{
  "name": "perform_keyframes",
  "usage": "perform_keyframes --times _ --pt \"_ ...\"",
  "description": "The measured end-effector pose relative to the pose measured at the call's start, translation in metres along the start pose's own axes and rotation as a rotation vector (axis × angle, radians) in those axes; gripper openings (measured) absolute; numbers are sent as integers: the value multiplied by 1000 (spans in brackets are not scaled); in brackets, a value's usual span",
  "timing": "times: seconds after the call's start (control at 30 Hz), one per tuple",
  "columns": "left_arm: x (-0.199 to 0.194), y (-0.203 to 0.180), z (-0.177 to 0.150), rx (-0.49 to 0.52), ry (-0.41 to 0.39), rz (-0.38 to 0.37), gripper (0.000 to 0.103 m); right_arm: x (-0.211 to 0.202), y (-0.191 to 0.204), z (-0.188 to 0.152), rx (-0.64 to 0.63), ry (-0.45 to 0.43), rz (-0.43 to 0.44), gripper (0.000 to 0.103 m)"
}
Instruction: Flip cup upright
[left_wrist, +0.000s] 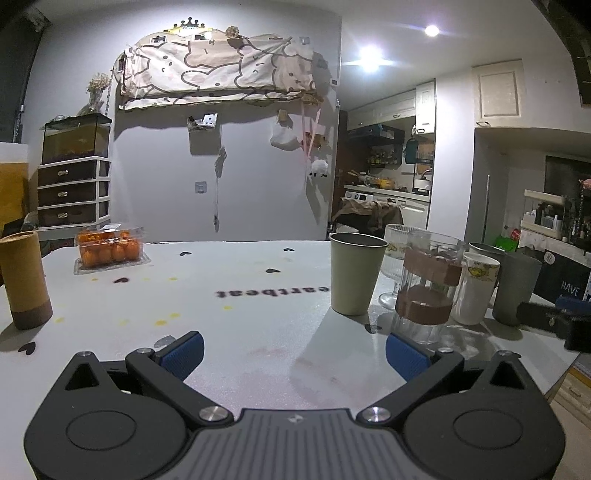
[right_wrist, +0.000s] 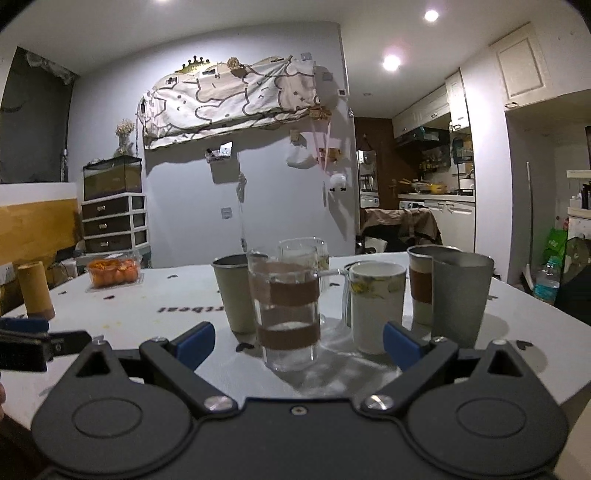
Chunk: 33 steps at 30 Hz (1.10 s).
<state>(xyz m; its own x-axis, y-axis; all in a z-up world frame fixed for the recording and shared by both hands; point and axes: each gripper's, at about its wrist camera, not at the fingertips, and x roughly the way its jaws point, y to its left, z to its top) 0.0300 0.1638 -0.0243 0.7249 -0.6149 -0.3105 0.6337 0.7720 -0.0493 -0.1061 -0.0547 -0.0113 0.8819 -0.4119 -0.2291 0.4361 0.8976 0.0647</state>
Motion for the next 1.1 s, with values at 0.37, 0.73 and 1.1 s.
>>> perform_keyframes --times 0.37,0.73,1.1 --pt "-1 -3 -2 9 2 6 103 2 5 -7 -25 30 -8 98" --pt "-1 -3 -2 9 2 7 103 0 5 -7 -24 26 -5 98" --pt "-1 -2 -2 10 3 6 103 1 5 -8 -24 28 -3 98"
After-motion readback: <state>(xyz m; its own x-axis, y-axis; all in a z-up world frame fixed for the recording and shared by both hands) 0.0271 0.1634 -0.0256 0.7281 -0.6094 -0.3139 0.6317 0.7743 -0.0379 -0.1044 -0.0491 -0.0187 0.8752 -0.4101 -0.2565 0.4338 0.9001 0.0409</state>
